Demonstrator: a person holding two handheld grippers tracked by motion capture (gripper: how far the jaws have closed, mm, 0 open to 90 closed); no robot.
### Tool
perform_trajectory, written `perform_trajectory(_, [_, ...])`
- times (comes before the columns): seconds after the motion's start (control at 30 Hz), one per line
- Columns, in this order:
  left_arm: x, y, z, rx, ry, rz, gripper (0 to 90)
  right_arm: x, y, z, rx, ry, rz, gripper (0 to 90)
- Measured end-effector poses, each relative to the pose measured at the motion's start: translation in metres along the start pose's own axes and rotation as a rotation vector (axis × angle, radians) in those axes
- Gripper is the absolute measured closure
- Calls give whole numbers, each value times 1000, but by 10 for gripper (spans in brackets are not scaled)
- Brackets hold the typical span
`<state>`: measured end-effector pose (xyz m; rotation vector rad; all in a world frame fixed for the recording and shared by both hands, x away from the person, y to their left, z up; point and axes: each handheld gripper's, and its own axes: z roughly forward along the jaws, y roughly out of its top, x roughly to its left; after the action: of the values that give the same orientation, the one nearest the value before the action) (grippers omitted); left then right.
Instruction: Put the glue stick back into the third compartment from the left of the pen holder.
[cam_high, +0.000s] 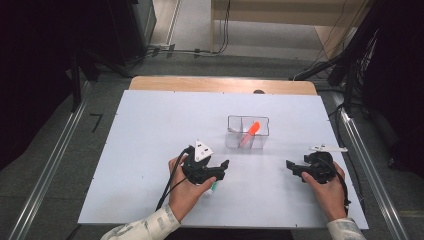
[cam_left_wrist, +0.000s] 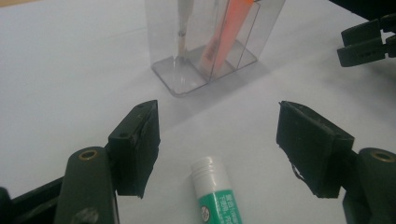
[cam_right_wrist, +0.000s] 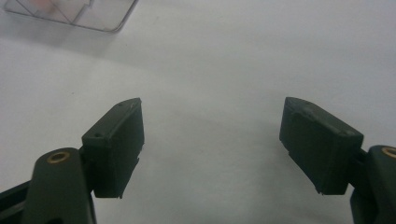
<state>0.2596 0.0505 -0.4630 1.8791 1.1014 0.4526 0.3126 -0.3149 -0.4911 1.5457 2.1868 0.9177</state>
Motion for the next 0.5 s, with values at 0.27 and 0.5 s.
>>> perform_trajectory(0.27, [4,-11,4,31,22,-13,304,1,0,0,1,-1,-3,207])
perform_trajectory(0.5, [3,-18,9,53,29,-11,304,0,0,0,3,1,-4,206])
